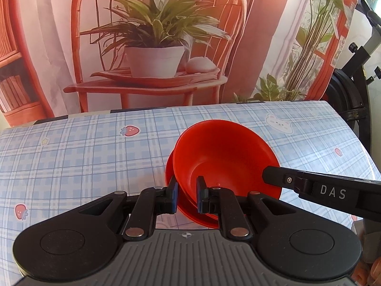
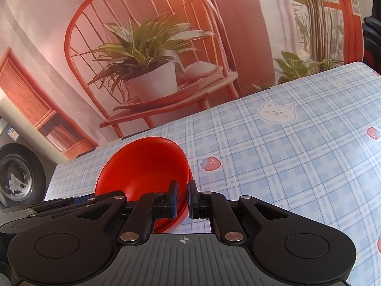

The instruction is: Organize plates and bowls

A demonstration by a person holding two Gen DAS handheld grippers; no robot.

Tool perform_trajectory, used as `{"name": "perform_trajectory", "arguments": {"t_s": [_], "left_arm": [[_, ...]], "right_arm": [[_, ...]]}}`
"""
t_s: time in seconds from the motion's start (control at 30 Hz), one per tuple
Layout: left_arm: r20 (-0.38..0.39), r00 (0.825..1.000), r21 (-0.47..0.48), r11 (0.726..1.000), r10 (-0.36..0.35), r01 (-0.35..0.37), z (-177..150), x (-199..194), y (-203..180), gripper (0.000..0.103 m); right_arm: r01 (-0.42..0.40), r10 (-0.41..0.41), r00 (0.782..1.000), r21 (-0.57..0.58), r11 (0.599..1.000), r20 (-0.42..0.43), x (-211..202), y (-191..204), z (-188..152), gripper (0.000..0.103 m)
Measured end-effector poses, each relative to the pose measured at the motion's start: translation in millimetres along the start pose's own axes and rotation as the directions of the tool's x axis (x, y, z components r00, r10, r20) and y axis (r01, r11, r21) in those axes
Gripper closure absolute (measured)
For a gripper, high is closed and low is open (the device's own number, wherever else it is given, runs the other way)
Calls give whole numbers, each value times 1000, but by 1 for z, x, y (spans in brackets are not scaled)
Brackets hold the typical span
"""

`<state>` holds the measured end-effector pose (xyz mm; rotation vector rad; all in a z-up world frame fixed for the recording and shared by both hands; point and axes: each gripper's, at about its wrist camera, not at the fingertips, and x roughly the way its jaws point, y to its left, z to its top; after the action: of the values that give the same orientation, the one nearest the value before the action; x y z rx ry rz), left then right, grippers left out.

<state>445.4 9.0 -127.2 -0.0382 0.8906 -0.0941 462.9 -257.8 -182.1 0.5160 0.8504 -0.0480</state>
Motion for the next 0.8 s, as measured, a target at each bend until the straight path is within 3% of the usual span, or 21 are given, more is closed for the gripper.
{"name": "perform_trajectory", "arguments": {"t_s": [0.43,0.57,0.8], "left_arm": [[-14,1000,10,1000,4,-4,1,-2,-4,76],[-28,1000,-10,1000,-8,8,3,-3,-1,62],[-36,999,-69,998,-7,4,2,1,11,62]], "right_arm": [[0,0,1000,7,1000,0,-1,-2,0,93],[8,-8,1000,10,1000,2,-2,-4,1,93],[15,-15,1000,23,1000,0,0,-8,1,92]]}}
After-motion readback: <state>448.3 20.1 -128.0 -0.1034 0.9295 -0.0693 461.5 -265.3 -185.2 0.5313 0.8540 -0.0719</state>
